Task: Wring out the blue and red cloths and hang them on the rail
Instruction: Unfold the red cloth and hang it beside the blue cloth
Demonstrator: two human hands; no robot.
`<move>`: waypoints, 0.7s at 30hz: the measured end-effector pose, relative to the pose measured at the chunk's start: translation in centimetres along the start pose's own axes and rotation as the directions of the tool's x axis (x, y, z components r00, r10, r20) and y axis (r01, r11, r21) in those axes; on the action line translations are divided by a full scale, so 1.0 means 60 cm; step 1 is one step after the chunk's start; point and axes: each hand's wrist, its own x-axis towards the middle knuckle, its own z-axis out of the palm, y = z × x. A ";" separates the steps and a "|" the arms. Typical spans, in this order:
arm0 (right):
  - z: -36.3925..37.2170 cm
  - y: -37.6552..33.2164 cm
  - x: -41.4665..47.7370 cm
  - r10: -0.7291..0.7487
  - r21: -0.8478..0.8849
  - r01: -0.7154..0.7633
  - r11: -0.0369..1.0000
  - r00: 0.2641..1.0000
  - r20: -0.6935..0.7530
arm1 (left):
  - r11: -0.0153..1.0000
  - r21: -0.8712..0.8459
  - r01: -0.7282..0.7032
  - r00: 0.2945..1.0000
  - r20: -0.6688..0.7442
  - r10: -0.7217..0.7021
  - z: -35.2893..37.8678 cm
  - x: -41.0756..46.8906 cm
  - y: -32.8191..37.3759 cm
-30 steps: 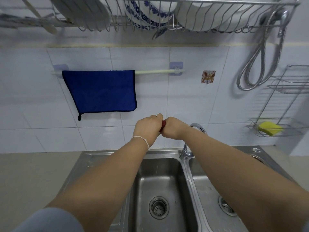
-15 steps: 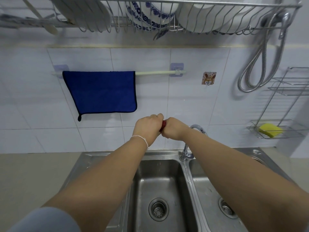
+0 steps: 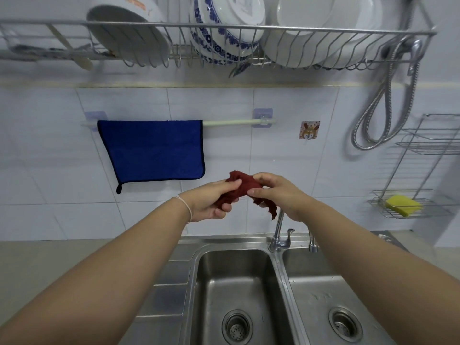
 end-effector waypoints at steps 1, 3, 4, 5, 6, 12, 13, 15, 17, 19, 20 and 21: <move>0.000 -0.007 -0.001 -0.016 0.027 0.017 0.999 0.999 -0.033 | 1.000 -0.016 -0.008 1.000 0.012 0.008 0.001 -0.003 0.003; -0.001 -0.020 -0.007 -0.003 0.105 0.007 0.994 0.999 -0.036 | 1.000 -0.018 -0.008 1.000 0.012 0.008 0.007 -0.008 0.009; -0.002 -0.025 -0.009 0.018 0.144 -0.018 0.989 1.000 -0.001 | 1.000 -0.014 -0.004 1.000 -0.003 0.004 0.010 -0.010 0.012; -0.002 -0.029 -0.011 0.043 0.170 -0.049 0.984 0.998 0.040 | 1.000 -0.009 0.001 1.000 -0.024 -0.002 0.013 -0.012 0.015; 0.000 -0.032 -0.012 0.061 0.172 -0.071 0.983 0.996 0.061 | 1.000 0.004 0.008 0.999 -0.049 -0.007 0.016 -0.014 0.017; 0.004 -0.060 -0.014 0.039 0.230 0.004 0.973 0.983 -0.181 | 0.972 0.234 -0.034 0.977 -0.198 0.083 0.036 -0.021 0.020; 0.005 -0.063 -0.014 0.041 0.249 0.016 0.968 0.974 -0.222 | 0.965 0.257 -0.049 0.964 -0.241 0.113 0.037 -0.019 0.021; 0.010 -0.066 -0.015 0.020 0.218 0.047 0.975 0.955 -0.295 | 0.961 0.261 -0.093 0.944 -0.284 0.168 0.037 -0.014 0.024; 0.015 -0.069 -0.012 -0.028 0.241 0.120 0.963 0.935 -0.353 | 0.975 0.135 -0.176 0.943 -0.261 0.207 0.035 -0.014 0.029; 0.013 -0.075 -0.009 -0.031 0.272 0.163 0.948 0.901 -0.432 | 0.972 -0.001 -0.234 0.937 -0.266 0.226 0.032 -0.020 0.032; 0.009 -0.081 -0.008 -0.037 0.259 0.180 0.949 0.880 -0.473 | 0.969 -0.026 -0.246 0.930 -0.289 0.228 0.029 -0.023 0.034; 0.003 -0.085 -0.007 -0.058 0.219 0.193 0.956 0.860 -0.506 | 0.967 -0.027 -0.253 0.920 -0.315 0.232 0.025 -0.025 0.035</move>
